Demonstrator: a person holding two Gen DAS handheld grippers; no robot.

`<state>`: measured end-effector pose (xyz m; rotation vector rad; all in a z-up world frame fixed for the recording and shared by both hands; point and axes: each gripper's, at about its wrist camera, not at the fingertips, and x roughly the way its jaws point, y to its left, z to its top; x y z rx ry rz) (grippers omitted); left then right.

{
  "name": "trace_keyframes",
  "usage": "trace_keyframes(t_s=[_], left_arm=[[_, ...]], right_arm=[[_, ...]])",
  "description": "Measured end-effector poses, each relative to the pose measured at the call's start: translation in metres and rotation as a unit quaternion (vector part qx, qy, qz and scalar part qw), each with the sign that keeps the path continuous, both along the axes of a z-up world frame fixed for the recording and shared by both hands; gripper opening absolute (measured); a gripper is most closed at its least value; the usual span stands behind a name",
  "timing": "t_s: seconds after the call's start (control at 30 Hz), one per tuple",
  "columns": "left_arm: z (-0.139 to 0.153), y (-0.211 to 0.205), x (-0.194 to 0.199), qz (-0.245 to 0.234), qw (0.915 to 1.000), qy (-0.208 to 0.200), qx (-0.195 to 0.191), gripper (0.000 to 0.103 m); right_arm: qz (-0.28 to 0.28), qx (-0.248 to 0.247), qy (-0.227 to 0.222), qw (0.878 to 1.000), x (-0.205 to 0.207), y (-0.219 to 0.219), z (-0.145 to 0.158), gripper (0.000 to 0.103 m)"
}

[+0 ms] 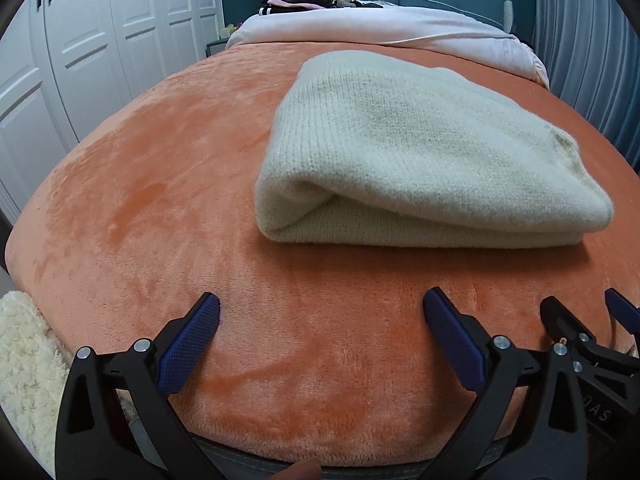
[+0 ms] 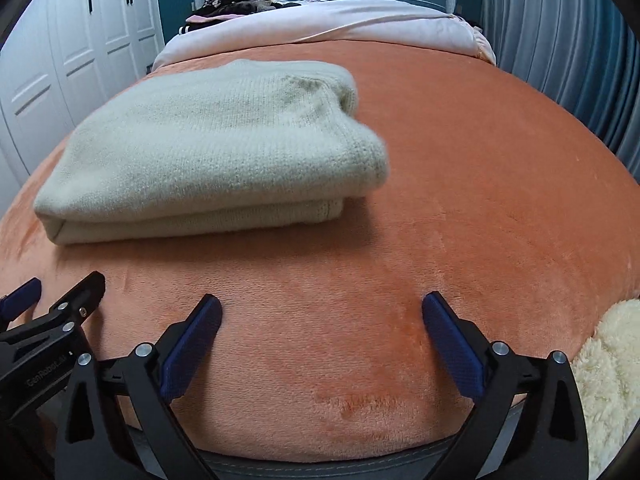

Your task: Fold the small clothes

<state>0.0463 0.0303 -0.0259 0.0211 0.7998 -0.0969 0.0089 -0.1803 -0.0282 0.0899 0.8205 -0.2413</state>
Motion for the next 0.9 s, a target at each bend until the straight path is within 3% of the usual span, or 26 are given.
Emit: trace_keyframes(t_s=[0.9], left_arm=[[0.000, 0.001, 0.003, 0.000, 1.0000, -0.003, -0.003, 0.098]], right_arm=[[-0.004, -0.011, -0.001, 1.000, -0.003, 0.017, 0.001, 0.098]])
